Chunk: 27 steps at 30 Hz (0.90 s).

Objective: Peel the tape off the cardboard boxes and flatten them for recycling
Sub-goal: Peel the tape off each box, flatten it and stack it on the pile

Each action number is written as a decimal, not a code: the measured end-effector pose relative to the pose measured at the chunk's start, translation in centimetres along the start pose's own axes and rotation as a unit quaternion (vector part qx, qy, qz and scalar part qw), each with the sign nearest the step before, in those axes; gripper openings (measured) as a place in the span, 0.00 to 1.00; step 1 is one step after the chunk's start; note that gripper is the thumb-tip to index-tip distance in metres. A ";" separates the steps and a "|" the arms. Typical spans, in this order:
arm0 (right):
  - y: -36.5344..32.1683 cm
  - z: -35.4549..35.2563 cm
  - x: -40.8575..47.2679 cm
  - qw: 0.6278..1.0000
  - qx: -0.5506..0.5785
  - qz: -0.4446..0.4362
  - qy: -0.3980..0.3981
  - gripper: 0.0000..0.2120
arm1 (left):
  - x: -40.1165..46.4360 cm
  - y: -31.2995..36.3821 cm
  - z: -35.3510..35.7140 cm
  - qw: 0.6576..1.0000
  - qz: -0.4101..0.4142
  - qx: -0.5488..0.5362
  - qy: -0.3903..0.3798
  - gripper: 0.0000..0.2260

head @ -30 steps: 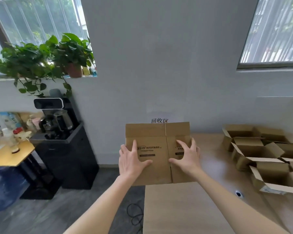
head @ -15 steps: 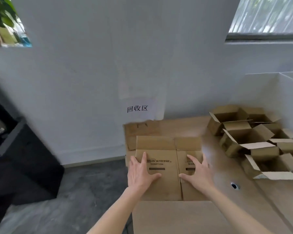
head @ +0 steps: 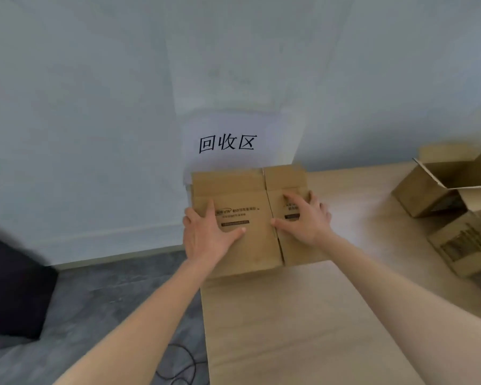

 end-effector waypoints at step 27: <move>4.1 10.2 5.9 0.990 -0.077 -0.109 0.047 0.39 | 5.7 -2.3 9.6 0.981 0.071 0.159 0.087 0.54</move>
Point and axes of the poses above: each hand's wrist, its own x-axis towards the middle knuckle, its own z-axis out of the palm, y = z × x, the point moved 9 cm from there along x, towards the middle knuckle, and after that the axes turned 12 degrees about -z, right-handed, at the moved point
